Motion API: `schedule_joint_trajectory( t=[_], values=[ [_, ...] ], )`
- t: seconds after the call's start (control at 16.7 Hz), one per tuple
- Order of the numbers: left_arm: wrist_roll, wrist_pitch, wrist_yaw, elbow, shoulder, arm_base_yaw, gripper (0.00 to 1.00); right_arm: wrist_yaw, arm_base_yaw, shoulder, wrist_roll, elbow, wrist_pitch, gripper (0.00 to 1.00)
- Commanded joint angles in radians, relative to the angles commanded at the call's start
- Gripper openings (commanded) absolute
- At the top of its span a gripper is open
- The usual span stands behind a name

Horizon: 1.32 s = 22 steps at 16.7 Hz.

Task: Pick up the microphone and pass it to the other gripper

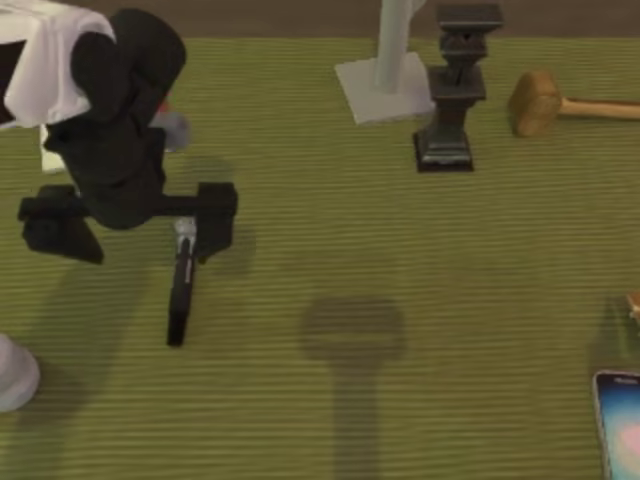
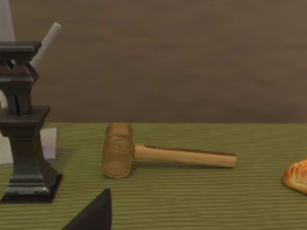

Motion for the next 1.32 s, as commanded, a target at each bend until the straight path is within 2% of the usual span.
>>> schedule_joint_trajectory(
  t=[0.54, 1.02, 1.32],
  values=[
    [-0.009, -0.010, 0.000, 0.036, 0.058, -0.007, 1.00, 0.000, 0.000, 0.000, 0.000, 0.000, 0.000, 1.00],
    [-0.001, 0.286, 0.001, -0.100, 0.216, -0.004, 1.00, 0.000, 0.000, 0.000, 0.000, 0.000, 0.000, 1.00],
    [0.000, 0.325, 0.001, -0.119, 0.239, -0.003, 1.00, 0.000, 0.000, 0.000, 0.000, 0.000, 0.000, 1.00]
  ],
)
